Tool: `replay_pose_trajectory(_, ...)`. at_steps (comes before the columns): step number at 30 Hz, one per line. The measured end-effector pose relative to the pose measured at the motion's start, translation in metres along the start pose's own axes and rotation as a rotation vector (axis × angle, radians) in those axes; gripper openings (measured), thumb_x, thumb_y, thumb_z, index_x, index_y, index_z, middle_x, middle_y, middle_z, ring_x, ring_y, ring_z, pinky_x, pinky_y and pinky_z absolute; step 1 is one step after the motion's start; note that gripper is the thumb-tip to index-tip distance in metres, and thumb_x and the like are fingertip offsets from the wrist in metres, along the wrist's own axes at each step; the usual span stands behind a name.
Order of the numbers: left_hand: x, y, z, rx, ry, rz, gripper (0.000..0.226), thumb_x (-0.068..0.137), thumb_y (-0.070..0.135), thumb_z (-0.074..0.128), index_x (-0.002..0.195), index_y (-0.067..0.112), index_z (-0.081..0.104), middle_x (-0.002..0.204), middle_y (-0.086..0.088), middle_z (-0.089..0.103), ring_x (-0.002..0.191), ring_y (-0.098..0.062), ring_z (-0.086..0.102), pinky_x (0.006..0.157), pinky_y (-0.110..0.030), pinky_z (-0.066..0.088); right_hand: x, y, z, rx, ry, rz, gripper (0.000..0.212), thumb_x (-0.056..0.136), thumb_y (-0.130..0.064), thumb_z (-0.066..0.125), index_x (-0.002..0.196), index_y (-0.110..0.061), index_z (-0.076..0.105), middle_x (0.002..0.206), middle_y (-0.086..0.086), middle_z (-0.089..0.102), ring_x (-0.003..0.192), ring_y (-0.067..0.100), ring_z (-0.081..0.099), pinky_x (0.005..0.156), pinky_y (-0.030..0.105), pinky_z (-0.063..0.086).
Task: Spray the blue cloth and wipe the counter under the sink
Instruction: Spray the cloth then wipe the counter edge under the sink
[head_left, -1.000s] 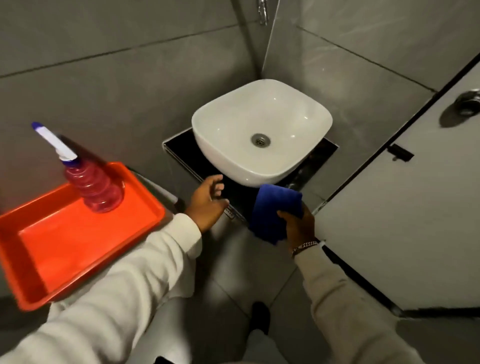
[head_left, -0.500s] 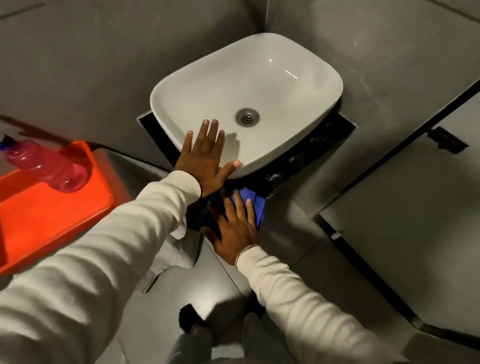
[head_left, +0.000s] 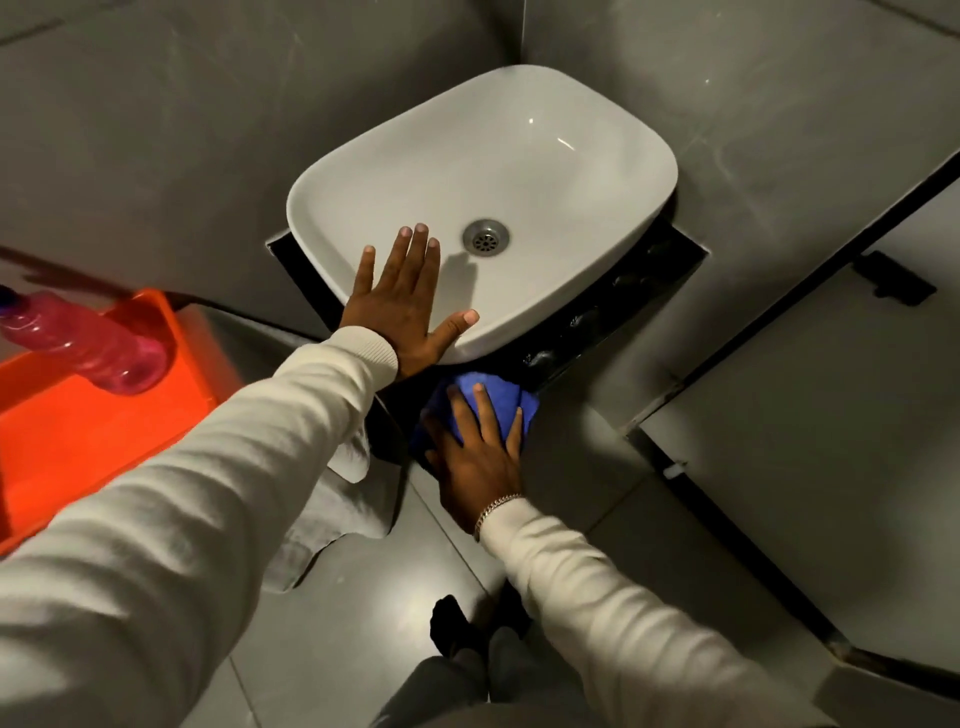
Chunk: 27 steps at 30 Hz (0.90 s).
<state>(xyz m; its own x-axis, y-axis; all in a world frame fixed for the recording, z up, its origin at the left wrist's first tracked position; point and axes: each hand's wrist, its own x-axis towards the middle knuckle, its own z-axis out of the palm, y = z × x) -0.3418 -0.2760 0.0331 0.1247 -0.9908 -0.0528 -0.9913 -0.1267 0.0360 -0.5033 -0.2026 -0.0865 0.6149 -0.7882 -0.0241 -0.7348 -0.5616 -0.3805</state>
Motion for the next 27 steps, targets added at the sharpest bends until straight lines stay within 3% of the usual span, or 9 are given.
replay_pose_trajectory(4,0.003,-0.003,0.003,0.004,-0.016,0.027,0.097,0.074,0.078,-0.001,0.148,0.016,-0.010,0.160,-0.004,-0.014,0.146,-0.016,-0.017,0.119,-0.048,-0.006,0.008,0.057,-0.018,-0.106,-0.012,-0.201,0.048,0.093,-0.051,0.036,0.140,-0.042,0.037,0.161,-0.002,0.024,0.150,0.023,0.014,0.115,0.062,0.017)
replay_pose_trajectory(9,0.010,-0.005,0.002,-0.004,-0.041,0.065,0.099,0.071,0.079,-0.002,0.147,0.016,-0.013,0.160,-0.003,-0.016,0.146,-0.015,-0.019,0.120,-0.047,-0.006,0.022,0.049,-0.024,0.030,0.120,0.187,0.048,0.096,-0.049,0.036,0.142,-0.036,0.039,0.162,0.012,0.016,0.150,0.031,0.008,0.115,0.058,0.017)
replay_pose_trajectory(12,0.011,-0.005,0.000,-0.013,-0.057,0.076,0.098,0.072,0.078,0.000,0.147,0.015,-0.013,0.160,-0.003,-0.016,0.145,-0.015,-0.019,0.120,-0.047,-0.006,0.009,0.026,-0.012,-0.056,0.075,0.073,0.051,0.094,-0.049,0.031,0.144,-0.036,0.036,0.161,0.011,0.020,0.149,0.033,0.011,0.114,0.062,0.022)
replay_pose_trajectory(15,0.010,-0.006,0.001,-0.013,-0.051,0.084,0.098,0.073,0.077,0.000,0.147,0.015,-0.012,0.159,-0.003,-0.016,0.146,-0.016,-0.018,0.120,-0.047,-0.006,0.009,0.060,-0.022,-0.110,0.036,-0.032,0.052,0.095,-0.049,0.038,0.145,-0.039,0.031,0.162,0.007,0.017,0.150,0.029,0.009,0.114,0.060,0.023)
replay_pose_trajectory(18,0.010,-0.006,0.001,0.000,-0.045,0.081,0.097,0.073,0.077,-0.001,0.147,0.015,-0.012,0.159,-0.004,-0.017,0.146,-0.017,-0.018,0.119,-0.048,-0.007,0.027,0.082,-0.037,-0.050,0.075,0.151,0.052,0.097,-0.046,0.039,0.147,-0.036,0.030,0.163,0.011,0.006,0.151,0.031,0.001,0.117,0.056,0.022)
replay_pose_trajectory(21,0.008,0.000,0.003,-0.006,-0.040,0.058,0.097,0.074,0.076,-0.001,0.147,0.014,-0.012,0.159,-0.004,-0.016,0.146,-0.016,-0.019,0.119,-0.048,-0.008,0.033,0.059,-0.030,-0.053,0.127,0.274,0.048,0.099,-0.042,0.034,0.145,-0.032,0.034,0.162,0.016,0.004,0.150,0.036,-0.003,0.117,0.056,0.019)
replay_pose_trajectory(24,0.010,0.015,0.003,-0.059,-0.025,0.039,0.099,0.072,0.078,-0.002,0.147,0.015,-0.012,0.160,-0.004,-0.016,0.146,-0.016,-0.019,0.118,-0.047,-0.010,0.020,0.044,-0.020,-0.095,0.088,0.150,0.049,0.098,-0.042,0.032,0.146,-0.032,0.032,0.161,0.017,0.012,0.149,0.038,0.002,0.114,0.058,0.025)
replay_pose_trajectory(27,0.018,0.037,0.006,-0.088,-0.025,0.021,0.102,0.069,0.082,-0.003,0.146,0.016,-0.016,0.159,-0.004,-0.017,0.145,-0.016,-0.020,0.118,-0.047,-0.011,0.020,0.084,-0.034,-0.169,0.023,-0.050,0.051,0.096,-0.046,0.034,0.146,-0.035,0.030,0.162,0.011,0.017,0.150,0.033,0.007,0.113,0.059,0.026)
